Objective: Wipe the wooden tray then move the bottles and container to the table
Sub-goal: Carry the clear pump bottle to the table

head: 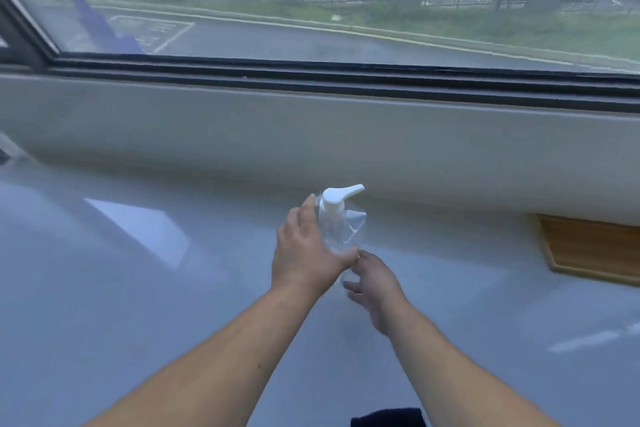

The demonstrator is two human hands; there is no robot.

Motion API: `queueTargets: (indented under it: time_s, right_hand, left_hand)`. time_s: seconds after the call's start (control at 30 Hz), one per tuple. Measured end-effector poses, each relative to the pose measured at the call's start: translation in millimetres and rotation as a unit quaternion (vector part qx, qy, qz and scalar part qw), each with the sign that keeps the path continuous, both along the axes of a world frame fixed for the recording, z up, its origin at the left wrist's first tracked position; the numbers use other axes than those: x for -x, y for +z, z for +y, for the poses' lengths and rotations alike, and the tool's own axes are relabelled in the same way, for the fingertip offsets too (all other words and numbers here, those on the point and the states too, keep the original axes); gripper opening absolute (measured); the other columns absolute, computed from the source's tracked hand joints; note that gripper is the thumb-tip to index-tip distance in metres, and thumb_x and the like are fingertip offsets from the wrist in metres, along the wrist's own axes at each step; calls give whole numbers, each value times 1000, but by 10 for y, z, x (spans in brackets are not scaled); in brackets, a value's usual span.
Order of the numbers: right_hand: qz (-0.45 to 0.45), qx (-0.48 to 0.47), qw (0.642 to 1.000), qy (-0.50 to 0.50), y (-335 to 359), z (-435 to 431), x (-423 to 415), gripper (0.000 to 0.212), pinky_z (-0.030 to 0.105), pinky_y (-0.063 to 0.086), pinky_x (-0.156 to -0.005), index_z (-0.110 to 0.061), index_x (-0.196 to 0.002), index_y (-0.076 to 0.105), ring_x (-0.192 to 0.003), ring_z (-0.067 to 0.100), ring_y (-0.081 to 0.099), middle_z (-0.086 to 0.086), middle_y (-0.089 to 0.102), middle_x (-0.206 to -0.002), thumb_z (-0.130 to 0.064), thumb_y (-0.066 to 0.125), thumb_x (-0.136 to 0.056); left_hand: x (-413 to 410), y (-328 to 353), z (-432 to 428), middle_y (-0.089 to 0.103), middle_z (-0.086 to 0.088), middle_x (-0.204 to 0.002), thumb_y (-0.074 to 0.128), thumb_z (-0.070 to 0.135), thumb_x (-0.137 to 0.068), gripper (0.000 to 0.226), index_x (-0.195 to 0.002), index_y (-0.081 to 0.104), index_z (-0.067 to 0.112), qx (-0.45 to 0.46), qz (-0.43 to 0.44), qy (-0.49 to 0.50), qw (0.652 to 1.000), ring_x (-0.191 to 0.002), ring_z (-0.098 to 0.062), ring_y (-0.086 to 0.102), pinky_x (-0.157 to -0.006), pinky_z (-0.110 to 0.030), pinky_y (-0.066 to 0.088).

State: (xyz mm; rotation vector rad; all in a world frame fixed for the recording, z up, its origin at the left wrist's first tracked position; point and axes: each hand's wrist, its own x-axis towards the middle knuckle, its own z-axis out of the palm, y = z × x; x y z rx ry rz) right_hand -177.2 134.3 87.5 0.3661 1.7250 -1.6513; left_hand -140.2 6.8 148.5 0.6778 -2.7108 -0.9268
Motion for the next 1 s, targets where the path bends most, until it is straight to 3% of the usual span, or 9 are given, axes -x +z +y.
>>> queueTargets:
  time_s: [0.23, 0.43, 0.6, 0.77, 1.0]
  right_hand:
    - [14, 14, 989, 149, 178, -1610, -1037, 43, 41, 55, -101, -28, -147, 53, -109, 25, 68, -7, 58, -129, -27, 47, -104]
    - [9, 19, 965, 262, 232, -2785, -2082, 47, 41, 55, -102, -25, -151, 49, -110, 25, 67, 0, 56, -140, -25, 44, -105]
    - [-1, 28, 937, 348, 248, -3640, -3060, 49, 41, 54, -103, -26, -153, 46, -110, 25, 67, -1, 54, -138, -27, 47, -105]
    - [0, 42, 899, 437, 247, -4374, -4133, 41, 40, 55, -100, -31, -140, 59, -108, 23, 69, -6, 59, -135, -28, 54, -99]
    - [-9, 48, 850, 525, 212, -5205, -5583, 39, 38, 56, -92, -30, -138, 60, -108, 24, 69, -7, 62, -133, -28, 55, -99]
  left_hand:
    - [-1370, 181, -1475, 43, 3, -147, 81, 58, -67, 109, -158, 26, 32, 14, -1, 134, 991, -134, -25, 40, -106, -39, 44]
    - [-2648, 249, -2454, 45, 1, -144, 83, 61, -66, 112, -157, 26, 30, 26, -3, 253, 967, -129, -27, 43, -101, -39, 45]
    - [-3811, 243, -3113, 44, -1, -146, 84, 64, -66, 113, -157, 26, 28, 33, -4, 341, 939, -129, -29, 43, -103, -40, 44]
    - [-5000, 266, -3659, 42, 2, -146, 83, 66, -65, 117, -158, 23, 31, 29, -16, 424, 905, -132, -26, 42, -99, -39, 46]
    - [-6548, 266, -4171, 44, 1, -146, 84, 60, -68, 113, -159, 24, 29, 34, -16, 518, 855, -132, -26, 46, -101, -40, 48]
